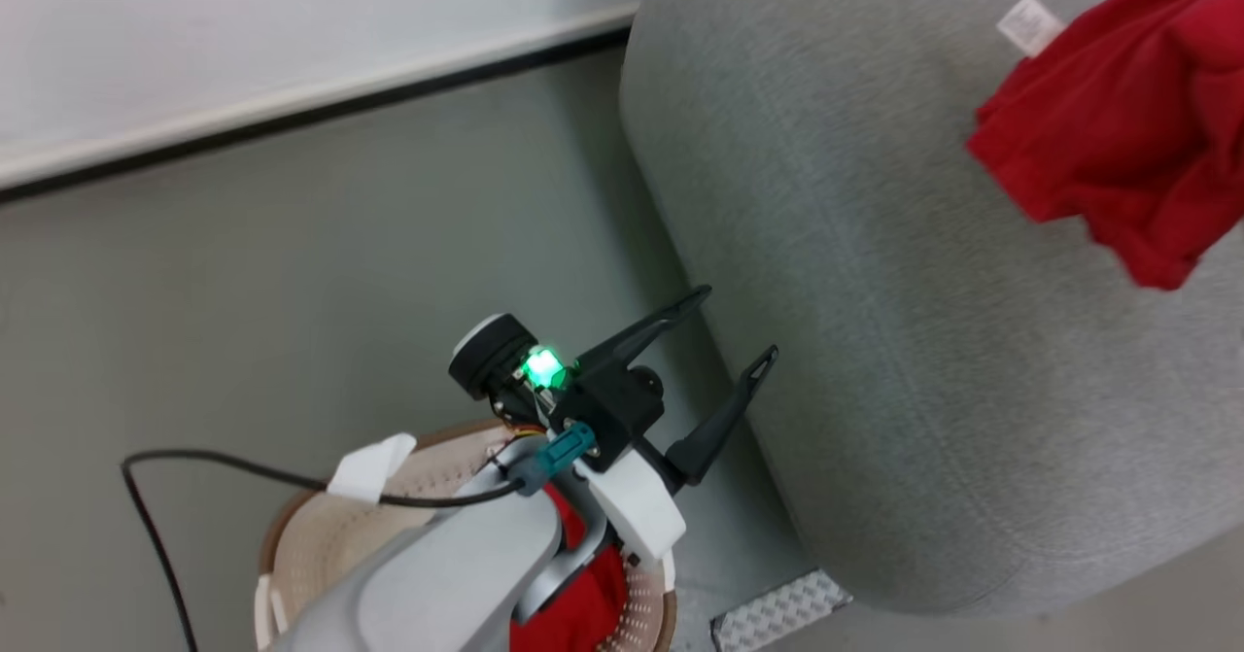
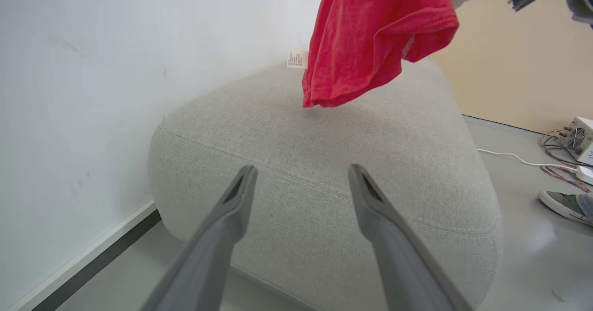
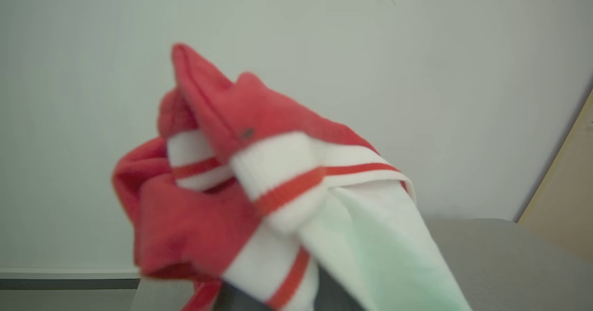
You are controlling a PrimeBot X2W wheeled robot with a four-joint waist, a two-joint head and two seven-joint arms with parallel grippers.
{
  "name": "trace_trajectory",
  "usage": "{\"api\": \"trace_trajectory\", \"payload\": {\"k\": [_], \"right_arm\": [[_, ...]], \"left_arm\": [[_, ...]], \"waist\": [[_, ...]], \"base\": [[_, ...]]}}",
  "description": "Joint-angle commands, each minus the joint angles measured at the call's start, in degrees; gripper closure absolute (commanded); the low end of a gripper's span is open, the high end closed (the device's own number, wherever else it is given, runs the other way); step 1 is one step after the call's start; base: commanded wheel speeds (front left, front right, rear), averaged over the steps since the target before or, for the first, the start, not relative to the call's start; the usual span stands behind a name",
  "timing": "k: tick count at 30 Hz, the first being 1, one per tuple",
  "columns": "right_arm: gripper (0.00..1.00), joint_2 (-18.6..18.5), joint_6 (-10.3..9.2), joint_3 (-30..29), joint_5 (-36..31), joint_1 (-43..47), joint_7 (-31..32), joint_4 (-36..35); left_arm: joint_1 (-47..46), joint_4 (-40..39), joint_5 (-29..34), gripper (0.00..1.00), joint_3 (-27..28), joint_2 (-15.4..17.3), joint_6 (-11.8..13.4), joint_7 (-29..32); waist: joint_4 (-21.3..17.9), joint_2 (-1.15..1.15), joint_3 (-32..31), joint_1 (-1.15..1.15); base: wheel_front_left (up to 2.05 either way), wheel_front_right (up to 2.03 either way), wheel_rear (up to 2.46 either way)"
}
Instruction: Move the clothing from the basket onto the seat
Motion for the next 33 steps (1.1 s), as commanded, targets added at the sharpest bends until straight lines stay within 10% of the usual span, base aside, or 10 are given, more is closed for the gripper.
{"api": "trace_trajectory", "payload": {"k": [1,16,27,33], "right_arm": [[1.0,-1.1,-0.13,-1.7,0.1,-1.3,0.0,0.6],[1.0,-8.9,-0.13,-2.7,1.9,-11.4,0.0,12.6],[1.0,-15.1,-0.13,11.2,10.5,-19.9,0.8,29.3],[0.67,-17.5,-0.13,20.8,19.1,-22.3,5.7,33.3]], "left_arm": [[-1.5,0.5,0.6,0.0,-0.2,0.2,-0.3,-0.2],[-7.4,3.1,2.0,0.0,-1.0,-1.4,-1.5,-0.1],[-8.6,4.3,1.3,0.0,-0.8,-2.0,-1.0,-1.0],[-7.9,5.5,0.5,0.0,-0.7,-2.7,-1.0,-1.6]], "waist": [[3.0,0.0,4.7,-0.01],[7.6,0.0,14.6,-0.01],[10.2,0.0,16.7,-0.01],[10.6,0.0,15.3,-0.01]], "base": [[0.0,0.0,0.0],[0.0,0.0,0.0],[0.0,0.0,0.0],[0.0,0.0,0.0]]}}
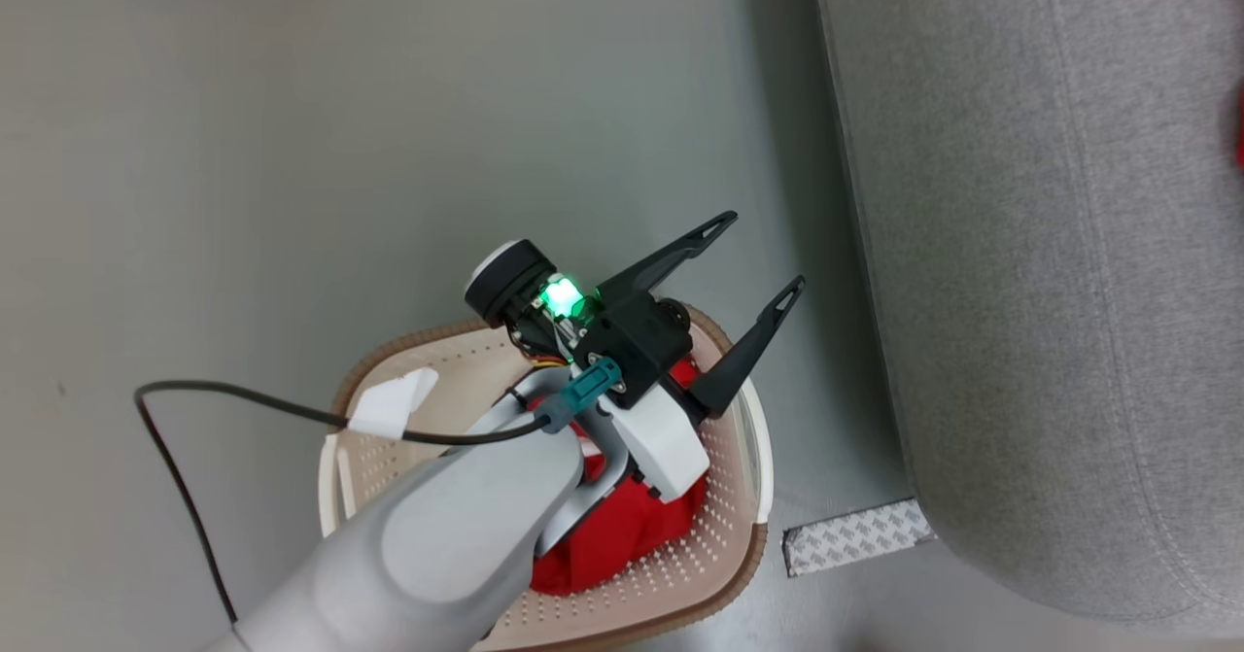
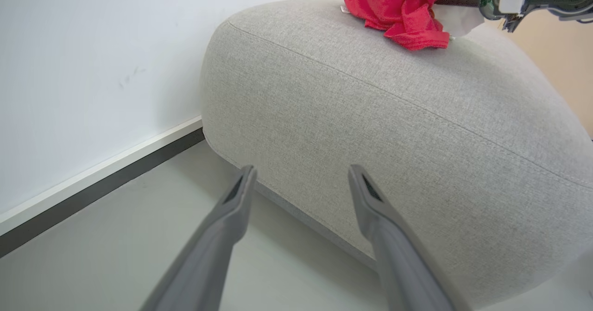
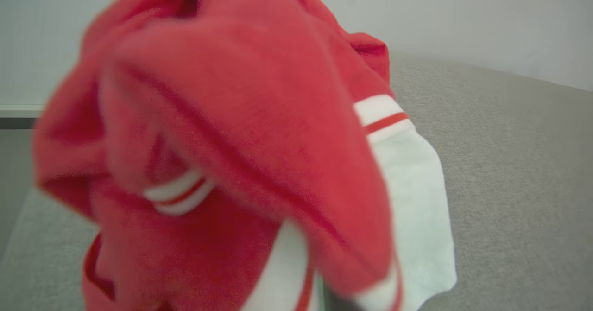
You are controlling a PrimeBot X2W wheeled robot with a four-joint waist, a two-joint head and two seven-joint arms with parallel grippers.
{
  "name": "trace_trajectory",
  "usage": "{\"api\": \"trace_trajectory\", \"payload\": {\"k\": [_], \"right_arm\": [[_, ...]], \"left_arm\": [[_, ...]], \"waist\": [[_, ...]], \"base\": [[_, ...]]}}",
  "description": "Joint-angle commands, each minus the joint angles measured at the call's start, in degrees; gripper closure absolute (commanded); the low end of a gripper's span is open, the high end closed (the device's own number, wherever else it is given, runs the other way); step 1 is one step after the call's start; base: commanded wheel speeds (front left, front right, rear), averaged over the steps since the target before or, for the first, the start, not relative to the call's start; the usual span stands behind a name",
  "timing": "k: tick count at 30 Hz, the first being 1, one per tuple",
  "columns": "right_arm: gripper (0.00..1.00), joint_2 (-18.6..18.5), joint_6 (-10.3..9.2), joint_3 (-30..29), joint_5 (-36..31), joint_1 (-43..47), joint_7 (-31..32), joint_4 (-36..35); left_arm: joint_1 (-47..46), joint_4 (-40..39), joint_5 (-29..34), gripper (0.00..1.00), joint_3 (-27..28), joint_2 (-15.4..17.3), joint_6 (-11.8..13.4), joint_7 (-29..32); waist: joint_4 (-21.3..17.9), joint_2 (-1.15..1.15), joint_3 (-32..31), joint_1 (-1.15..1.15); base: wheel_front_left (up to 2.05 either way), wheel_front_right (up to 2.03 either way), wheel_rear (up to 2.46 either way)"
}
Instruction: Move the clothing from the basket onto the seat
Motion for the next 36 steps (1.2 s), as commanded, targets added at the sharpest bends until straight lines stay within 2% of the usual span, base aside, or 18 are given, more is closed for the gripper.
{"api": "trace_trajectory", "payload": {"k": [1,2,3,4,15,21,25,30,36], "right_arm": [[0.62,-1.1,-0.15,1.3,1.5,-0.9,0.5,0.3],[0.52,-1.4,-0.15,2.6,2.6,-1.0,0.8,0.7],[0.16,-1.7,-0.15,3.8,3.5,-1.2,0.9,0.9],[0.0,-2.1,-0.15,5.0,4.6,-1.3,0.9,1.1],[0.0,-4.1,-0.15,17.9,10.0,1.1,4.3,3.6],[0.0,-5.2,-0.14,23.2,11.6,3.0,4.9,3.2],[0.0,-6.6,-0.15,25.2,11.7,3.8,2.1,1.5],[0.0,-6.6,-0.15,26.6,11.2,4.8,-1.2,-1.4],[0.0,-4.7,-0.14,25.9,9.6,6.3,-4.4,-5.8]], "left_arm": [[0.3,0.4,-0.3,0.0,0.2,-0.2,0.2,-0.5],[0.5,0.5,-0.4,0.0,0.3,-0.2,0.3,-0.5],[0.7,0.7,-0.7,0.0,0.3,-0.3,0.3,-0.6],[0.9,1.0,-0.8,0.0,0.4,-0.4,0.2,-0.7],[6.8,2.4,-3.3,0.0,2.5,-0.3,0.9,-1.4],[12.0,0.5,-4.3,0.0,5.2,0.3,1.5,-1.4],[15.9,-0.9,-4.7,0.0,7.2,0.8,1.7,-1.4],[20.4,-3.0,-4.8,0.0,10.5,1.7,2.4,-1.4],[25.7,-5.6,-5.2,0.0,15.9,2.8,4.1,-1.4]], "waist": [[0.1,0.0,-0.8,0.0],[0.1,0.0,-1.3,0.0],[0.1,0.0,-1.8,0.0],[0.1,0.0,-2.4,0.0],[-0.6,0.0,-14.0,0.0],[-0.6,0.0,-20.5,0.0],[-0.4,0.0,-24.7,0.0],[0.3,0.0,-29.9,0.0],[1.5,0.0,-35.3,0.0]], "base": [[0.0,0.0,0.0],[0.0,0.0,0.0],[0.0,0.0,0.0],[0.0,0.0,0.0],[0.0,0.0,0.0],[0.0,0.0,0.0],[0.0,0.0,0.0],[0.0,0.0,0.0],[0.0,0.0,0.0]]}}
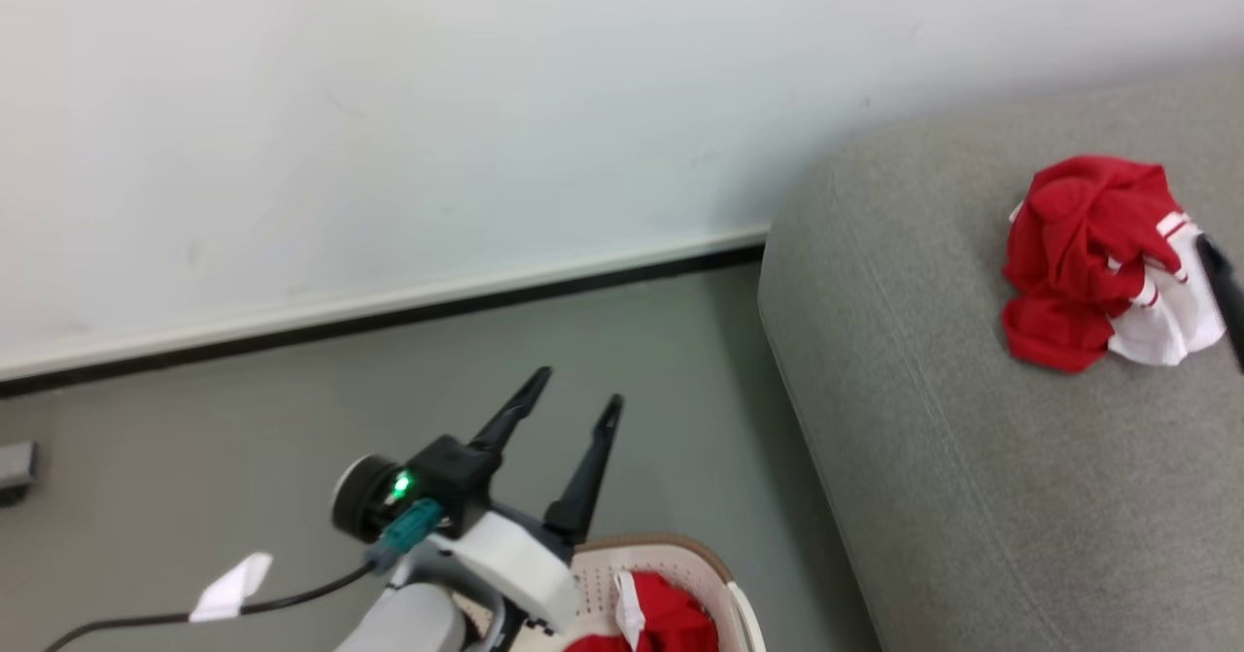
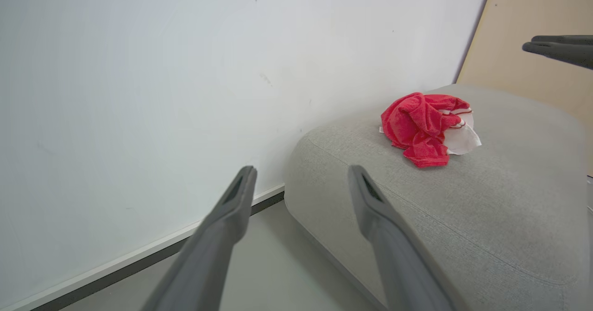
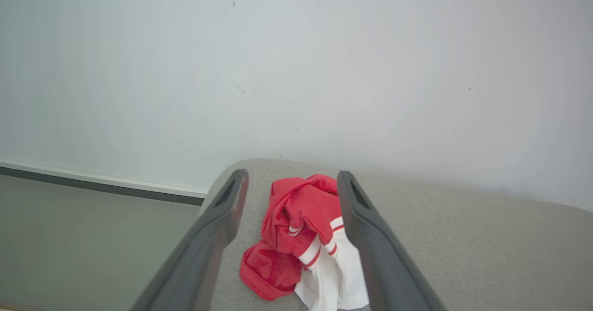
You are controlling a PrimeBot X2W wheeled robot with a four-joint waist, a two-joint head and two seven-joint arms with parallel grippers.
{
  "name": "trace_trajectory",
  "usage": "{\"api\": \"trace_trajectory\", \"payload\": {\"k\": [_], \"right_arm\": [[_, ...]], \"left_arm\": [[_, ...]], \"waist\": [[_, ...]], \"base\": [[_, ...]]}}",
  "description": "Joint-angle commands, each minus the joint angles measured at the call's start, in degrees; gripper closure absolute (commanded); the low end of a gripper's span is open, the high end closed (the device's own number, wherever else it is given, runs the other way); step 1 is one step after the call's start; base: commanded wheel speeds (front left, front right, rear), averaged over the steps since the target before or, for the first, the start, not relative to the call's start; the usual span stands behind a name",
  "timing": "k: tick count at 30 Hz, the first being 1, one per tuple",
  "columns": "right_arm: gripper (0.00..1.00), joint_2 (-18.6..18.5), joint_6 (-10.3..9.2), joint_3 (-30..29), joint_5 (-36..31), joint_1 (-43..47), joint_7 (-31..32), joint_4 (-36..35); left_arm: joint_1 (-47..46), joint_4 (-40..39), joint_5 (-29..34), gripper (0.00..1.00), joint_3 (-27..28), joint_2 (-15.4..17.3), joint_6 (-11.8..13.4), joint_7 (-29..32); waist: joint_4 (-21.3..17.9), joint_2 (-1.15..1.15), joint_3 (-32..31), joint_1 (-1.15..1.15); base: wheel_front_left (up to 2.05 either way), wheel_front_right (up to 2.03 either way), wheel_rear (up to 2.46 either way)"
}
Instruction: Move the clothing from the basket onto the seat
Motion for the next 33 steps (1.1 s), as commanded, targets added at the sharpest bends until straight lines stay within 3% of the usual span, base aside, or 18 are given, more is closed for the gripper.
{"api": "trace_trajectory", "payload": {"k": [1,8,18,26,33], "right_arm": [[0.0,1.1,-0.13,-0.6,-0.9,1.4,-0.8,-1.1],[0.0,6.3,-0.13,-6.3,-5.0,5.6,-1.7,-5.8],[0.0,17.0,-0.13,-24.8,-15.8,20.4,-1.7,-14.9],[0.0,25.7,-0.13,-35.8,-22.7,32.2,-1.7,-21.2],[0.0,30.5,-0.13,-38.0,-27.4,38.6,-1.7,-23.8]], "left_arm": [[2.1,-0.6,-0.7,0.0,1.7,0.8,0.7,0.0],[7.7,-2.7,-1.1,0.0,8.7,2.5,2.6,0.0],[14.8,-4.9,-0.3,0.0,16.8,2.8,3.8,0.0],[19.2,-6.0,1.6,0.0,22.4,0.5,3.5,0.0],[22.3,-8.3,5.5,0.0,28.1,-3.1,3.9,0.0]], "waist": [[1.2,0.0,-3.4,0.02],[3.2,0.0,-6.2,0.02],[6.8,0.0,-8.7,0.02],[8.8,0.0,-9.1,0.02],[9.4,0.0,-8.5,0.02]], "base": [[0.0,0.0,0.0],[0.0,0.0,0.0],[0.0,0.0,0.0],[0.0,0.0,0.0],[0.0,0.0,0.0]]}}
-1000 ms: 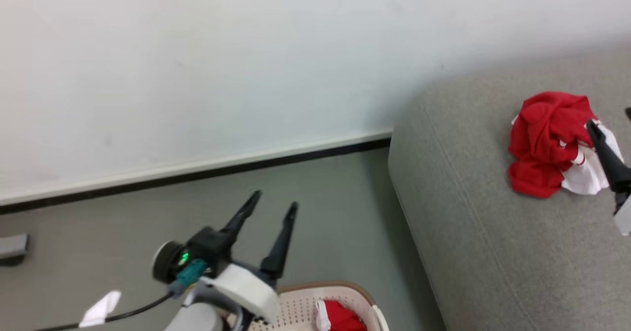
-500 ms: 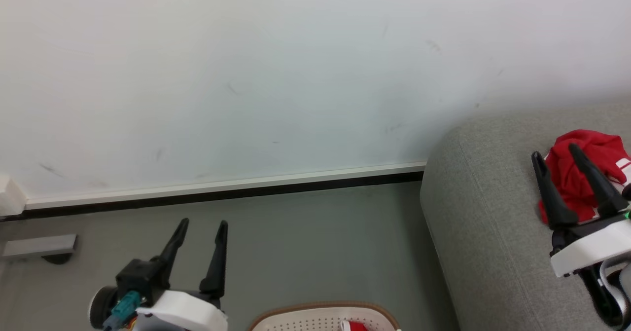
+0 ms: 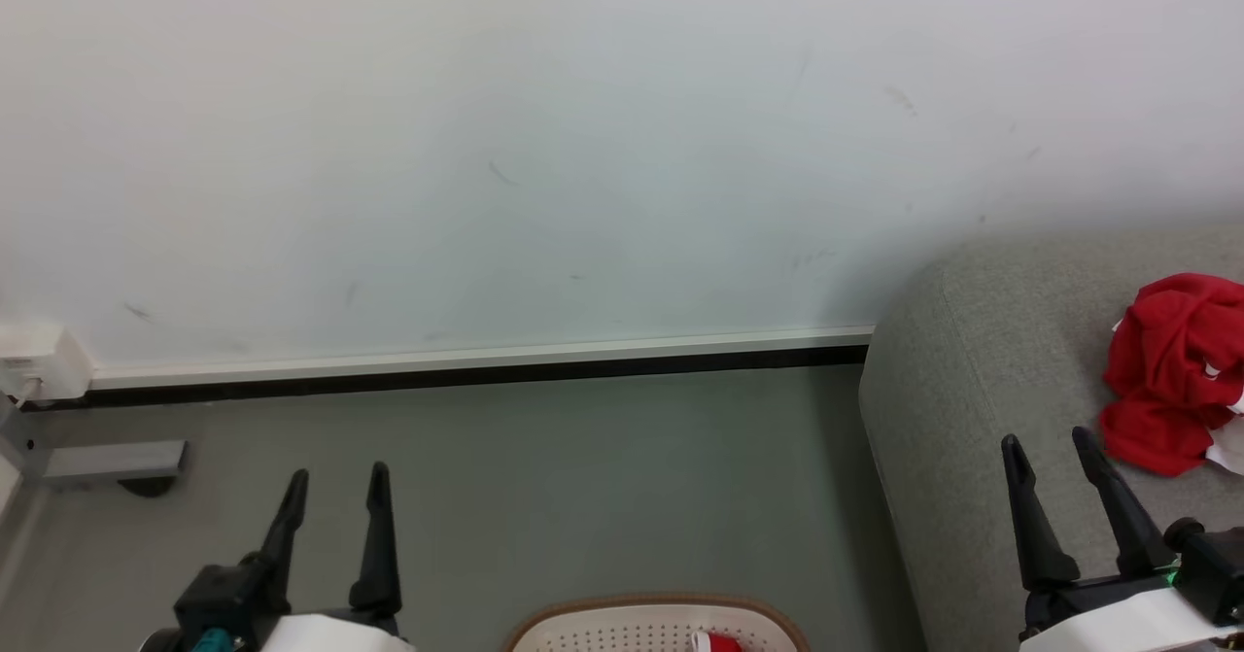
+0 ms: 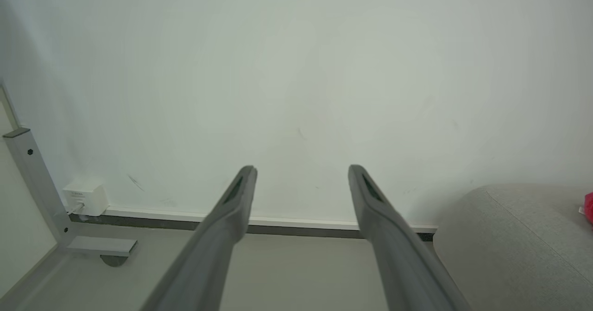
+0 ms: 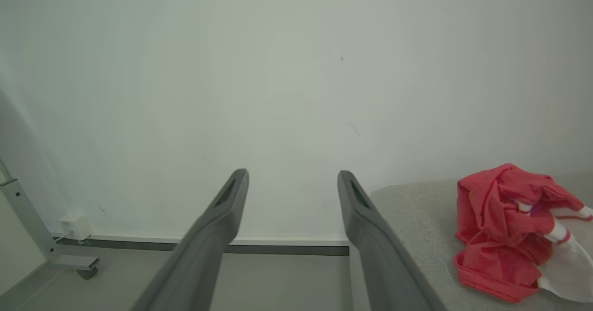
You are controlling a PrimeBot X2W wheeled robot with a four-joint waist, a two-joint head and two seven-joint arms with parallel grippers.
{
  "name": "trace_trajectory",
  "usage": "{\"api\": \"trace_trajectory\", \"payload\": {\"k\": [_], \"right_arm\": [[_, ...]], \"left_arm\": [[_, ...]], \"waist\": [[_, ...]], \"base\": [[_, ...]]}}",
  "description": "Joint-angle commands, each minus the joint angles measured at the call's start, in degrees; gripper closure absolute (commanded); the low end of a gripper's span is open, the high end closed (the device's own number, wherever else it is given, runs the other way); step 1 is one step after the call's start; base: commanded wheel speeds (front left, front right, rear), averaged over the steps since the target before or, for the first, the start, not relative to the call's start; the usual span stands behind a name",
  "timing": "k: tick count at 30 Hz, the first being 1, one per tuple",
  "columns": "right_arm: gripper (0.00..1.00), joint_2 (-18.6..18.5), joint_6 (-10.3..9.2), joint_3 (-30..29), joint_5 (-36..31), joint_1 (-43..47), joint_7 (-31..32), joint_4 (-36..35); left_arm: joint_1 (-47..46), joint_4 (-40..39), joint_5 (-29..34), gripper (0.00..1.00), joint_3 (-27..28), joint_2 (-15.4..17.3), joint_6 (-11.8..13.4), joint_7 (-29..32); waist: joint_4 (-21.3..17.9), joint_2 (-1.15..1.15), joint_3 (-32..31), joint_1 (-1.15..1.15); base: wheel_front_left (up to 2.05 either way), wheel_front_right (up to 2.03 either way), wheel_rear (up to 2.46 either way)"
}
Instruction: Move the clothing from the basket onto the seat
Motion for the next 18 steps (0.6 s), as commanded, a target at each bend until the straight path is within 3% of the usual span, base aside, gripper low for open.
{"api": "trace_trajectory", "payload": {"k": [1,18], "right_arm": [[0.0,0.9,-0.13,-0.3,-1.4,1.2,-0.2,-1.0],[0.0,2.2,-0.13,-1.1,-4.6,1.3,-0.2,-1.2]], "left_arm": [[1.6,-0.5,1.8,0.0,1.3,-1.0,-0.3,0.0],[2.7,0.8,8.4,0.0,7.4,-6.0,-5.1,0.0]], "waist": [[-0.1,0.0,0.4,0.0],[-0.2,0.0,1.2,0.0]], "base": [[0.0,0.0,0.0],[0.0,0.0,0.0]]}}
